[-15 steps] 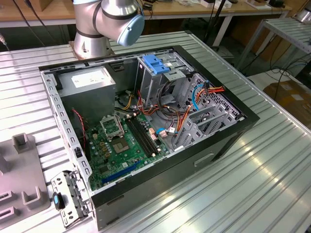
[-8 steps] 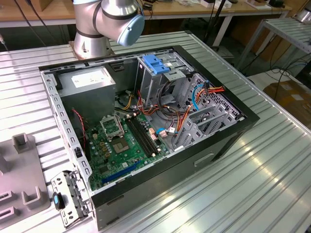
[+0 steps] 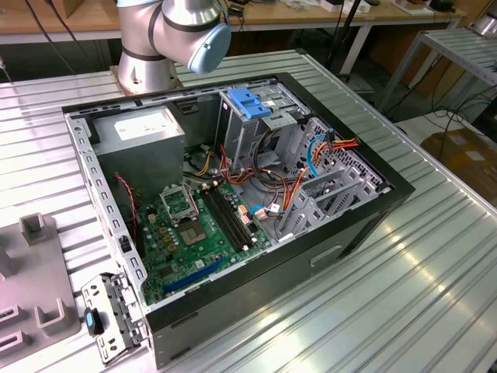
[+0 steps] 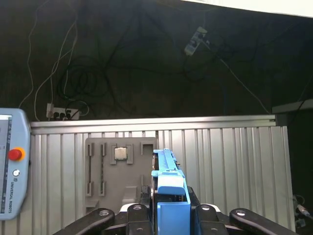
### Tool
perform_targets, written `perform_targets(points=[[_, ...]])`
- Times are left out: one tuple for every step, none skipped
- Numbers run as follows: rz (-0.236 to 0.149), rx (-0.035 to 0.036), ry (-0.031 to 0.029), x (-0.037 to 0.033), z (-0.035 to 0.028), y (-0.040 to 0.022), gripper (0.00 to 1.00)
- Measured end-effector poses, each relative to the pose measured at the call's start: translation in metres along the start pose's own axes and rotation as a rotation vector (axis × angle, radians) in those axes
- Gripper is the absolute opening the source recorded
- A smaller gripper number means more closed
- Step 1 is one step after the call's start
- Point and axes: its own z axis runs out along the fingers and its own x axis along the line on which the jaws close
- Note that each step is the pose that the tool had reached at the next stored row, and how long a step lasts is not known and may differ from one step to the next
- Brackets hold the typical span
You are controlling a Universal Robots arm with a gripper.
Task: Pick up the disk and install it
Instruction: 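Pick up the disk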
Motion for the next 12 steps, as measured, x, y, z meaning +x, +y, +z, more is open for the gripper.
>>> perform_targets(points=[[0.0, -0.001, -0.0001, 0.0, -0.001, 0.0, 0.37], [0.0, -0.0026, -0.0004, -0.0001, -0.0025, 0.0, 0.37], [0.0, -0.004, -0.0005, -0.0001, -0.0036, -0.0001, 0.37], [0.0, -0.0051, -0.0006, -0.0001, -0.0044, -0.0002, 0.37], [0.0, -0.0067, -0.0007, -0.0002, -0.0055, -0.0002, 0.37], [0.0, -0.0079, -0.0007, -0.0002, -0.0063, -0.0004, 0.37], [0.0, -0.0092, -0.0008, -0.0002, -0.0071, -0.0005, 0.37], [0.0, -0.0103, -0.001, -0.0002, -0.0077, -0.0006, 0.37], [0.0, -0.0115, -0.001, -0.0002, -0.0084, -0.0007, 0.37], [0.001, -0.014, -0.001, -0.0003, -0.01, -0.0009, 0.37], [0.001, -0.015, -0.001, -0.0003, -0.0107, -0.001, 0.37], [0.001, -0.0161, -0.0009, -0.0004, -0.0115, -0.0012, 0.37]])
